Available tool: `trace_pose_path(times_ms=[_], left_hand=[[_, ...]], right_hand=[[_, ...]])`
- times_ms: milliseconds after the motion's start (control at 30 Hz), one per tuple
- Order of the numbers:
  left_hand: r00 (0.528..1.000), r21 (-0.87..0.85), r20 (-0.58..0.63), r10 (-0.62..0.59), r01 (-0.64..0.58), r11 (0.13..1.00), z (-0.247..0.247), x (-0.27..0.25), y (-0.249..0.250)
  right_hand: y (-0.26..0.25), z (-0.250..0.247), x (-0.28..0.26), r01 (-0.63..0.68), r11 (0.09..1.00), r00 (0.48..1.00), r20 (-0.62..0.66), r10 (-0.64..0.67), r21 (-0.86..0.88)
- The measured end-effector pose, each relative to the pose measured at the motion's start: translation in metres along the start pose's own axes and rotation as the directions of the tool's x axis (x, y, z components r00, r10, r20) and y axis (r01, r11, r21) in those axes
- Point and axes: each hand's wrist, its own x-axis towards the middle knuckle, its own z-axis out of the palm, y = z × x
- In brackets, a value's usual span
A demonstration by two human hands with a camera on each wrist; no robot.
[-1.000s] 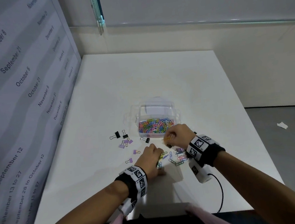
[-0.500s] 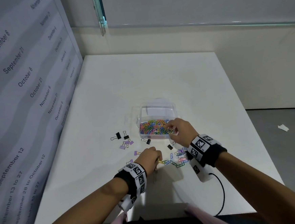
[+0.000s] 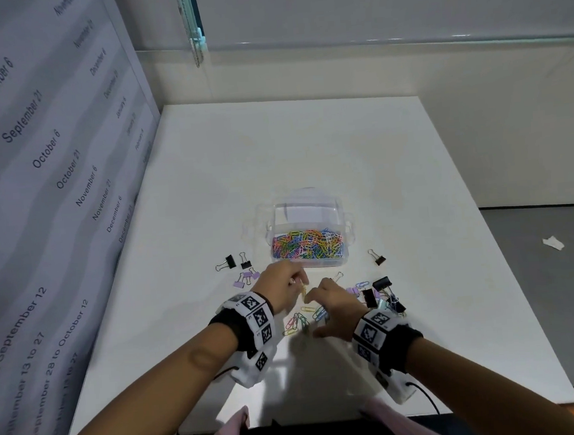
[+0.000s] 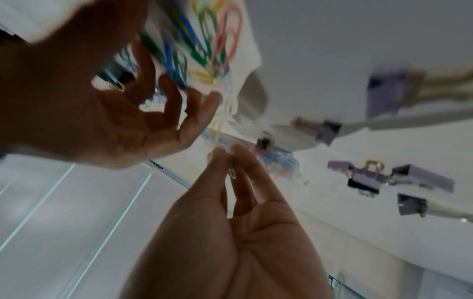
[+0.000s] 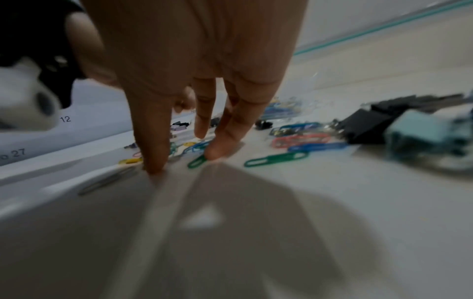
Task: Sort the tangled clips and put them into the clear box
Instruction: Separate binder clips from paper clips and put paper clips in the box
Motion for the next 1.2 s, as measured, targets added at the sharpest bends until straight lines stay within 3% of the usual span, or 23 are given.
trace_pose_path(times_ms=[133, 333, 567, 667, 733, 833, 933, 1067, 1200], left_hand=[[0.997, -0.023, -0.073, 0.028, -0.030, 0.999, -0.021, 0.018, 0.007], [0.988, -0.078, -0.151, -0.038, 0.027, 0.997, -0.038, 0.044, 0.017], [0.991, 0.040, -0.115, -0.062, 0.067, 0.997, -0.036, 0.048, 0.014], [0.995, 0.112, -0.058, 0.079, -0.072, 0.991, -0.032, 0.034, 0.011], [0.987, 0.149, 0.057, 0.148, -0.155, 0.977, -0.026, 0.021, 0.006], [0.939, 0.215, 0.310, 0.149, -0.222, 0.951, -0.014, 0.001, -0.005], [0.885, 0.305, 0.450, 0.116, -0.275, 0.912, -0.001, -0.014, -0.017], [0.887, 0.416, 0.445, 0.122, -0.326, 0.849, 0.007, -0.023, -0.030], [0.903, 0.355, 0.418, 0.098, -0.261, 0.897, 0.006, -0.021, -0.032]], right_hand=[[-0.005, 0.006, 0.006, 0.028, 0.998, 1.000, -0.004, -0.028, 0.055], [-0.009, 0.004, 0.006, 0.091, 0.992, 0.996, 0.015, -0.093, 0.084], [-0.007, 0.002, -0.001, 0.124, 0.988, 0.992, -0.030, -0.121, 0.091], [-0.004, -0.006, 0.001, 0.065, 0.997, 0.998, -0.006, -0.065, 0.051], [-0.001, -0.011, 0.002, -0.001, 1.000, 1.000, 0.012, 0.001, 0.015], [0.003, -0.016, 0.004, -0.050, 0.999, 0.999, 0.005, 0.050, -0.006], [0.004, -0.022, 0.004, -0.076, 0.997, 0.997, 0.003, 0.076, 0.000], [0.006, -0.035, 0.006, -0.115, 0.992, 0.992, -0.040, 0.117, 0.051], [0.002, -0.055, 0.011, -0.106, 0.985, 0.979, -0.157, 0.127, 0.132]])
